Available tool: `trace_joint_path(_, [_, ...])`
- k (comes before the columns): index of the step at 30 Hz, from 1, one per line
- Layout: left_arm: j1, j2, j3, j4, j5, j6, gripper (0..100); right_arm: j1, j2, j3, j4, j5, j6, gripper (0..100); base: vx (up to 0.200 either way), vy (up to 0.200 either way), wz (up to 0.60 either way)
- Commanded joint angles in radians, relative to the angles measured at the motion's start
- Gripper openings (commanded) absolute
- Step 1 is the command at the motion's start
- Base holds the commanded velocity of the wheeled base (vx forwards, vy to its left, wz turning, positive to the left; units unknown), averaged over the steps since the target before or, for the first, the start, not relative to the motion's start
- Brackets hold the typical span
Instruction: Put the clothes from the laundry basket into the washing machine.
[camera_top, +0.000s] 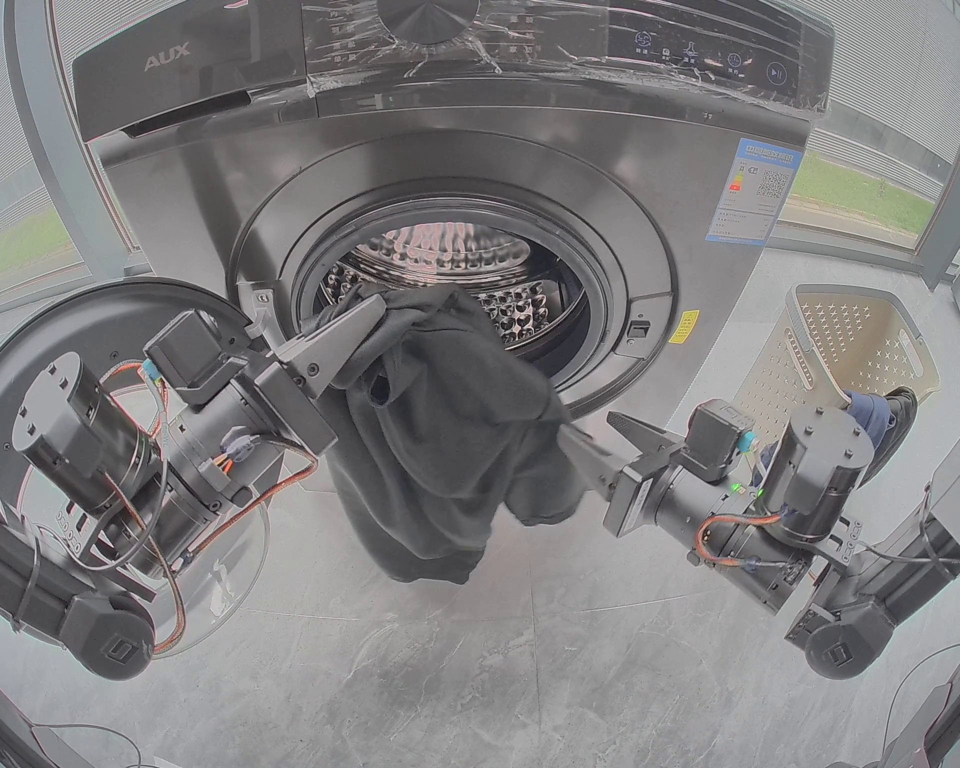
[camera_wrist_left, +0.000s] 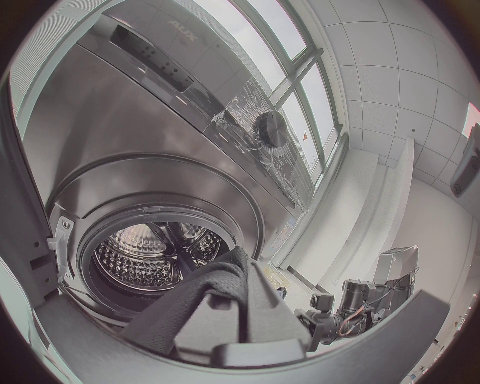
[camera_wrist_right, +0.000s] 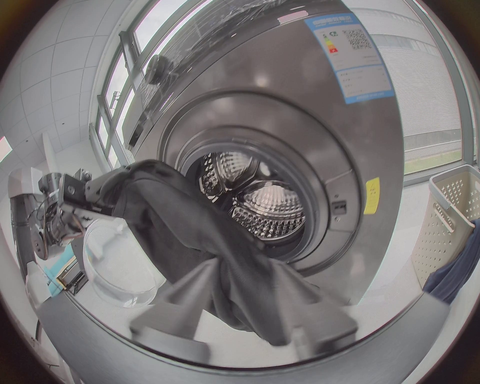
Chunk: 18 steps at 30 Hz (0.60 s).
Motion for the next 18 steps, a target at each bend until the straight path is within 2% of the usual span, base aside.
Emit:
trace_joint_path(1, [0.000,-0.006,-0.007,0.000,-0.001,0.000,0,0.029,0.053,0.018,-0.004,0.003,0.002,100,0.000,0.000,0.00])
trace_joint_path(9, [0.000,-0.006,-0.010,-0.001,-0.001,0.001,0,0.063,0.099,0.021,-0.010,0.006,0.002,100,0.000,0.000,0.00])
trace_joint_path(18, [0.000,-0.018,-0.010,0.000,-0.006,0.001,0,0.066,0.163,-0.093,-0.015,0.011,0.000,100,0.000,0.000,0.00])
